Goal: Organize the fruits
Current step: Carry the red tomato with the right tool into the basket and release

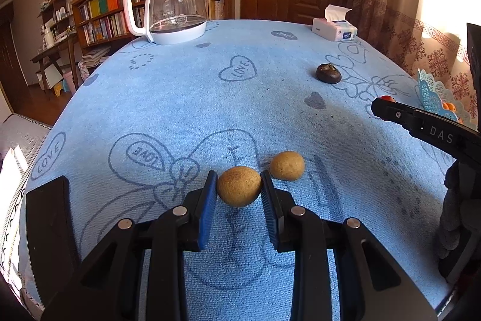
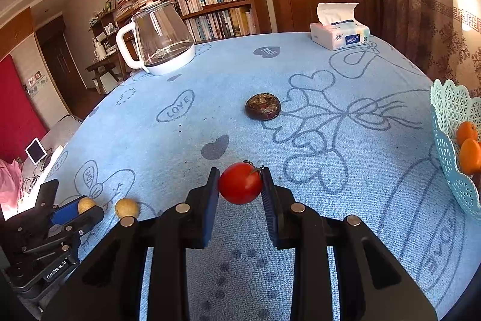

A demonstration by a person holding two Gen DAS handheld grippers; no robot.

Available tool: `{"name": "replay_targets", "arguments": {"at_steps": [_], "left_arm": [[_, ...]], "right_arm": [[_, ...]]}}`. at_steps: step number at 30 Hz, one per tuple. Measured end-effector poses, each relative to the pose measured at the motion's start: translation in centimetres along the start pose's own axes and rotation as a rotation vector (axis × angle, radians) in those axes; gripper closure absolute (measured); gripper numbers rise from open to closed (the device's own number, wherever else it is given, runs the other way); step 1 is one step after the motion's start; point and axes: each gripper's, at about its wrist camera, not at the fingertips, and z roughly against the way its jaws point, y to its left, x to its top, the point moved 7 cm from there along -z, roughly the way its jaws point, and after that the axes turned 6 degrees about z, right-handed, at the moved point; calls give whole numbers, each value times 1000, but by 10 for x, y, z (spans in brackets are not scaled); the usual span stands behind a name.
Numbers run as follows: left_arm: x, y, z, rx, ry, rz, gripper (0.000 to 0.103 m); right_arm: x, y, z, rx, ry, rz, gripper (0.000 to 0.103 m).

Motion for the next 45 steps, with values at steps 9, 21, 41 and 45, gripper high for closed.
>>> {"name": "replay_targets", "arguments": {"at_steps": [9,21,41,45], "left_arm": [[-1,1,0,21,5,8,74],[-2,-7,3,3,13,0,74],[-3,-27,6,-34,20,-23,74],[-4,-31,6,-38,24,-27,74]], "right_arm": [[-4,-8,13,-12,-12,-1,75],[-12,-25,32,-41,-26,-13,75],[-17,-131,102,-229,-125,-184,75],[-22,-162,120,-286,-148,-244,75]]}}
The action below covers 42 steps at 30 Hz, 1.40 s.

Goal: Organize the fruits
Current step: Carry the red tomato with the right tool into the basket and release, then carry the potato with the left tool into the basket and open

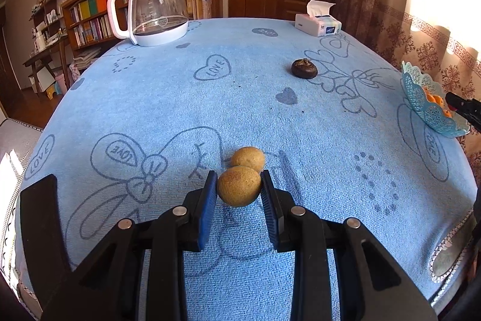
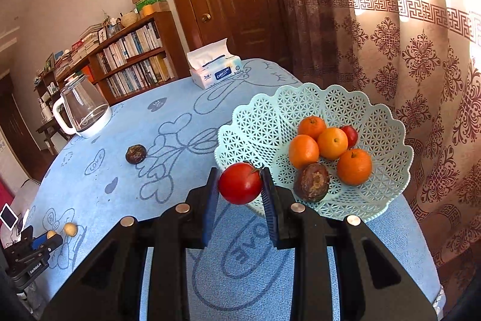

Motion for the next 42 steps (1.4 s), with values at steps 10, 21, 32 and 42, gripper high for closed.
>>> {"name": "replay_targets", "arguments": {"at_steps": [10,21,32,42], "left_arm": [[2,-12,2,-15,-1,-19,74],[5,-19,2,-26,-5,-22,74],[5,-25,4,-39,-9,-36,74],[21,-63,11,-107,-30,-97,74]], "right_arm": [[-1,-47,5,-78,-10,-74,75],[-6,-66,5,-110,-14,-138,60],[-4,-65,12,-154,-63,-121,53],[-7,-69,13,-160,-77,-153,44]]}}
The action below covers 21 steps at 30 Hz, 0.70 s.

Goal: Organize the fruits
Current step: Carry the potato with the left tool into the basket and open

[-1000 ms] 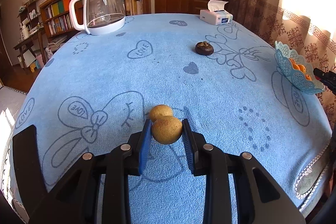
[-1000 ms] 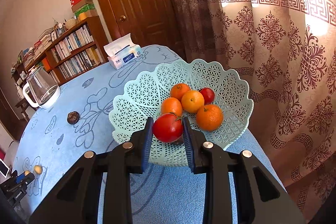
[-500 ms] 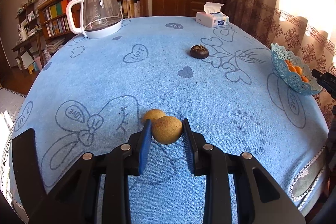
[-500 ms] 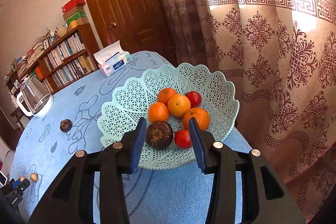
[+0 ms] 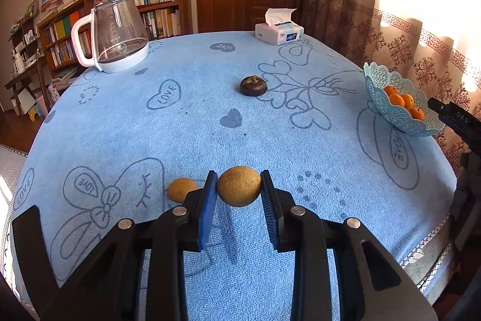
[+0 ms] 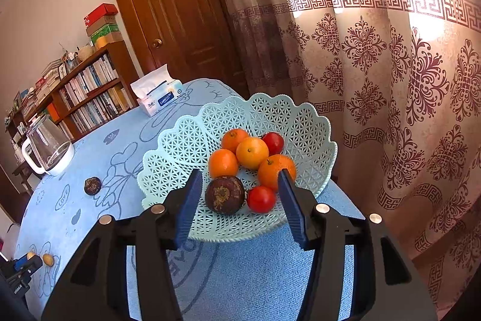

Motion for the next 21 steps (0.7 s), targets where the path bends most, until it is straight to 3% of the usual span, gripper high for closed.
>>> {"name": "replay_targets", "arguments": {"at_steps": [12,21], "left_arm": [[43,-107,-14,-152,-37,-157,74],[59,-178,-33,-269,-20,-237,74]], "right_arm": [[-3,-16,2,-14,-21,-92,42],[-3,-20,3,-4,-32,-115,38]]}}
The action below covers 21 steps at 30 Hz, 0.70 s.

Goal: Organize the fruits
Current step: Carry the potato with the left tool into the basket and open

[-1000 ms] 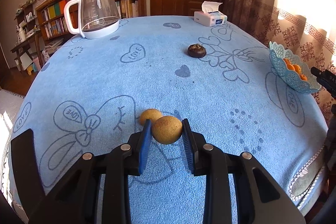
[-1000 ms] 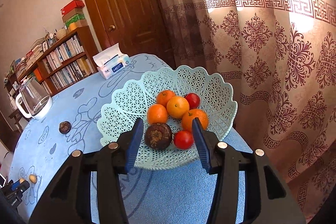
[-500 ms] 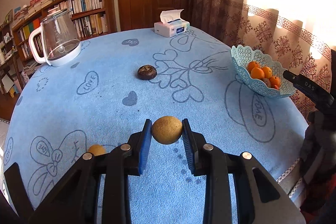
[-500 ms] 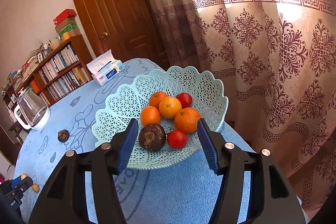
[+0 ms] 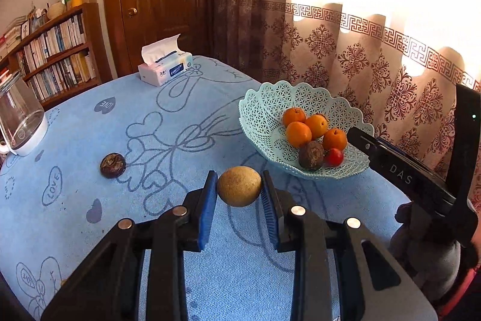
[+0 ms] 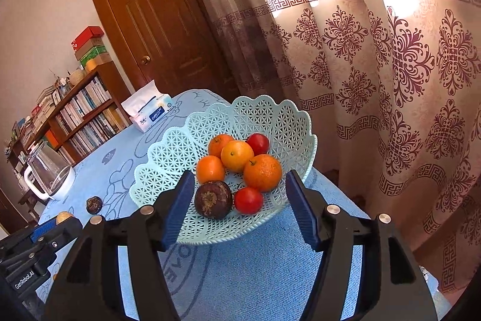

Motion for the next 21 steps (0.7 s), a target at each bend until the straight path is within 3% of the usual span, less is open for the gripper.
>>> {"name": "replay_targets", "arguments": {"at_steps": [10,21], "left_arm": [[16,-34,-34,-52,11,-60,74],[23,-40,-53,-79,25,-55,73]], "right_arm": [[0,-4,1,19,-9,-28,37],[0,-7,2,23,-11,-45,37]]}}
